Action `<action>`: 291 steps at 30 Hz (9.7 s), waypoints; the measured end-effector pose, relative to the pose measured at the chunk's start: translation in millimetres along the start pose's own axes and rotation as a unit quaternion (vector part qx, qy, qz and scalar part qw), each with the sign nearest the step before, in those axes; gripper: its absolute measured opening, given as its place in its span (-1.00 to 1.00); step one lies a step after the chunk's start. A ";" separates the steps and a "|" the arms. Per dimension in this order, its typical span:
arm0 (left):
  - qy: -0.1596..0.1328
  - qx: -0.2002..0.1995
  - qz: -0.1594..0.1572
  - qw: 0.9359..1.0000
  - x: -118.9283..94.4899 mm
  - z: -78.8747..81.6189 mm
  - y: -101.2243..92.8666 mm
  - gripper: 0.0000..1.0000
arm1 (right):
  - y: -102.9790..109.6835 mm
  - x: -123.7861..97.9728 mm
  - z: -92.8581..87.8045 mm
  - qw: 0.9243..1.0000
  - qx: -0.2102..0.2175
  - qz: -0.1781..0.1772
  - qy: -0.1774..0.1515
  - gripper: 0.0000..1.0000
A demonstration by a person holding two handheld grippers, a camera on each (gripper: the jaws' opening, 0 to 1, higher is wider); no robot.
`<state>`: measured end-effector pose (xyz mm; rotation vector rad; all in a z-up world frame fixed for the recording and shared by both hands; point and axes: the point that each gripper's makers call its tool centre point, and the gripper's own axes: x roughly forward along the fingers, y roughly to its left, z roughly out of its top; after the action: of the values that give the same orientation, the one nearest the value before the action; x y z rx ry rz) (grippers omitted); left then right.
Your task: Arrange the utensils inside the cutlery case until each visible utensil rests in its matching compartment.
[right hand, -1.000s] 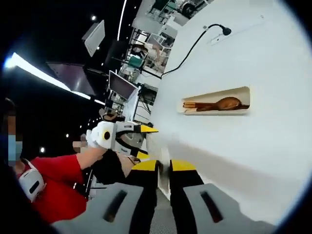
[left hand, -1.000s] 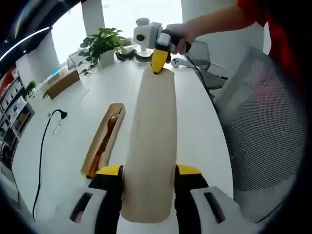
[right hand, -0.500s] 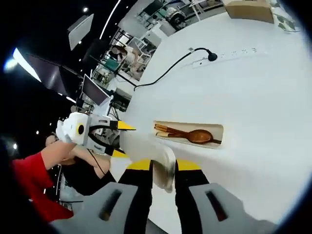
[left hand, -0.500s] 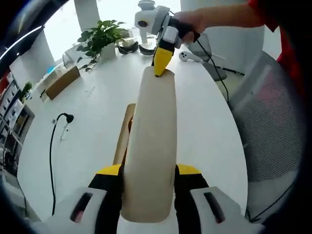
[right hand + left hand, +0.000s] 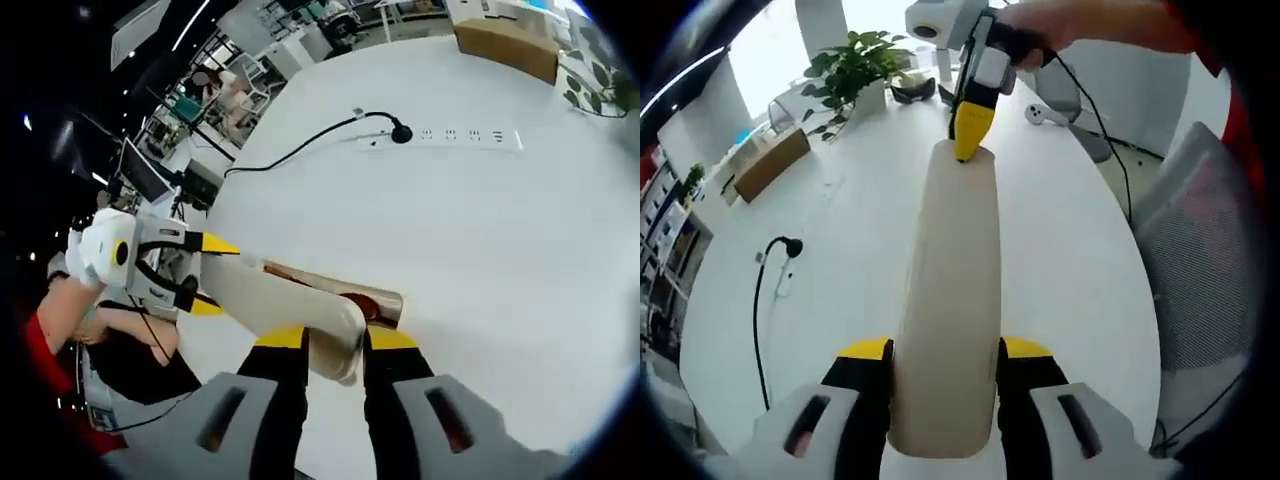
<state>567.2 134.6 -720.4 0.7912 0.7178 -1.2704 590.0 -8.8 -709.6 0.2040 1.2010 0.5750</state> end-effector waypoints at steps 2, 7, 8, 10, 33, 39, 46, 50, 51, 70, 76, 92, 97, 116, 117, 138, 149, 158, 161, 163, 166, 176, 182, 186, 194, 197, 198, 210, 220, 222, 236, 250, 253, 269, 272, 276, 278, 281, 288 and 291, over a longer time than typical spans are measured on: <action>0.010 0.003 -0.003 1.000 5.8 -2.9 1.4 -0.17 | -7.4 6.8 0.5 1.000 0.009 -0.005 0.012 -0.64; 0.030 -0.006 -0.011 0.999 23.6 -14.3 -3.7 -0.17 | -9.8 20.5 -9.0 1.000 0.002 -0.012 0.025 -0.63; 0.035 -0.007 -0.012 0.999 29.2 -18.2 -0.8 -0.17 | -11.9 25.9 -11.1 1.000 0.000 -0.014 0.026 -0.63; 0.043 -0.011 -0.018 0.999 32.7 -21.5 0.3 -0.17 | -18.3 33.0 -8.1 0.999 0.002 -0.018 0.029 -0.63; 0.079 -0.019 -0.045 0.996 55.6 -26.6 16.3 -0.54 | -36.9 61.3 -37.2 0.993 -0.044 -0.086 0.068 -0.82; 0.067 -0.002 -0.014 0.998 64.0 -27.4 31.5 -0.51 | -46.0 64.3 -31.1 0.995 -0.040 -0.074 0.059 -0.89; 0.063 0.015 -0.024 0.998 70.3 -25.5 25.2 -0.46 | -37.7 58.8 -42.8 0.996 -0.039 -0.062 0.051 -0.88; 0.074 0.007 -0.039 0.996 76.5 -32.0 13.3 -0.01 | -34.5 56.8 -48.2 0.996 -0.042 -0.066 0.047 -0.86; 0.092 0.022 -0.045 0.995 76.6 -38.9 5.2 0.11 | -33.5 55.7 -53.1 0.995 -0.045 -0.069 0.052 -0.87; 0.097 0.053 0.012 0.994 88.9 -57.7 9.4 -0.15 | -24.7 68.2 -54.4 0.999 0.009 -0.020 0.049 -0.92; 0.100 0.025 -0.009 0.995 89.4 -58.9 8.2 -0.13 | -8.7 67.9 -42.0 0.999 0.032 0.025 0.017 -1.00; 0.090 0.051 0.010 0.995 79.5 -59.9 7.4 -0.16 | -24.1 85.5 -54.8 0.988 0.145 0.057 -0.007 -0.37; 0.089 0.038 0.008 0.995 79.6 -61.5 3.5 -0.05 | -26.1 89.7 -56.5 0.990 0.128 0.056 -0.007 -0.42; 0.094 0.021 0.027 0.995 69.4 -60.8 -5.5 -0.14 | -14.0 97.4 -52.6 0.992 0.094 0.066 -0.043 -0.38; 0.092 0.024 0.027 0.995 70.4 -61.6 -3.4 -0.14 | -18.6 95.7 -51.0 0.992 0.092 0.070 -0.048 -0.39; 0.072 0.037 0.031 0.996 70.8 -60.0 -3.8 -0.15 | -14.7 91.4 -63.5 0.955 0.253 0.132 -0.082 -0.46; 0.067 0.034 0.034 0.997 74.7 -63.4 1.9 -0.17 | -22.4 92.5 -55.9 0.960 0.229 0.125 -0.104 -0.64; 0.071 0.027 0.026 0.997 76.4 -64.5 2.8 -0.17 | -17.0 90.9 -62.8 0.962 0.219 0.121 -0.105 -0.70; 0.070 0.024 0.023 0.997 76.5 -65.1 2.5 -0.17 | -15.1 90.5 -63.1 0.961 0.227 0.122 -0.104 -0.72; 0.070 0.023 0.023 0.997 76.6 -65.4 2.6 -0.18 | -14.2 90.3 -63.2 0.960 0.228 0.125 -0.105 -0.71; 0.065 0.029 0.022 0.997 76.3 -65.2 2.4 -0.17 | -12.0 89.6 -62.3 0.957 0.238 0.134 -0.094 -0.67; 0.060 0.030 0.023 0.997 76.4 -65.4 2.6 -0.17 | -18.0 92.7 -42.8 0.971 0.188 0.124 -0.084 -0.71; 0.062 0.028 0.017 0.998 77.3 -67.0 3.9 -0.17 | -26.6 95.5 -40.9 0.981 0.147 0.101 -0.077 -0.76; 0.062 0.032 0.012 0.998 77.2 -66.0 3.1 -0.17 | -25.3 86.3 -32.7 0.994 0.049 0.078 -0.065 -0.68; 0.059 0.031 0.009 0.998 77.0 -65.2 2.6 -0.16 | 3.0 84.9 -25.4 0.918 -0.398 0.005 -0.002 0.03; 0.063 0.031 0.006 0.998 77.4 -64.7 2.2 -0.16 | 14.5 92.7 -27.9 0.893 -0.448 0.011 0.033 0.17; 0.064 0.033 0.004 0.997 77.5 -64.4 2.0 -0.16 | 15.4 93.5 -27.9 0.884 -0.465 0.006 0.047 0.15; 0.053 0.029 -0.002 0.998 80.2 -63.8 3.6 -0.15 | 28.5 117.9 -29.2 0.810 -0.566 0.019 0.152 -0.03; 0.038 0.028 0.000 0.999 81.2 -63.5 4.5 -0.15 | 22.9 126.4 -47.9 0.780 -0.597 -0.002 0.186 -0.18; 0.032 0.030 0.003 0.999 80.6 -63.5 4.2 -0.15 | 23.2 126.9 -49.2 0.779 -0.598 -0.003 0.186 -0.26; -0.050 -0.191 0.015 0.980 45.3 -91.9 15.5 0.03 | 18.4 128.0 -53.3 0.759 -0.611 -0.019 0.225 -0.25; -0.146 -0.600 -0.044 0.785 6.5 -122.7 8.7 -0.38 | 16.5 129.2 -53.5 0.756 -0.606 -0.019 0.245 -0.24; -0.149 -0.670 -0.093 0.722 9.7 -123.6 -4.4 -0.47 | 17.0 129.7 -53.5 0.758 -0.606 -0.016 0.240 -0.24; -0.193 -0.702 -0.092 0.680 15.0 -138.1 -5.0 -0.61 | 18.3 129.2 -57.6 0.750 -0.615 -0.011 0.240 -0.24; -0.196 -0.704 -0.093 0.676 15.9 -142.0 0.6 -0.59 | 18.1 129.0 -58.0 0.748 -0.617 -0.012 0.244 -0.24; -0.201 -0.692 -0.088 0.688 18.9 -136.9 -4.3 -0.59 | 18.0 128.6 -58.2 0.746 -0.620 -0.008 0.241 -0.25; -0.202 -0.687 -0.087 0.693 18.8 -131.9 -9.4 -0.61 | 18.1 128.7 -58.0 0.748 -0.620 -0.004 0.237 -0.25; -0.194 -0.684 -0.089 0.698 18.7 -134.4 -5.2 -0.64 | 18.8 129.7 -58.4 0.744 -0.622 -0.006 0.242 -0.25; -0.183 -0.678 -0.090 0.706 20.4 -147.8 6.1 -0.70 | 18.2 130.0 -57.7 0.743 -0.623 -0.008 0.245 -0.26; -0.193 -0.682 -0.089 0.700 20.7 -146.7 4.2 -0.72 | 18.2 130.3 -57.7 0.741 -0.624 -0.008 0.246 -0.26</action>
<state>569.8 246.5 -817.6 -0.7765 1.1248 -0.6744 562.5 65.8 -829.2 -1.1789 1.0609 1.3550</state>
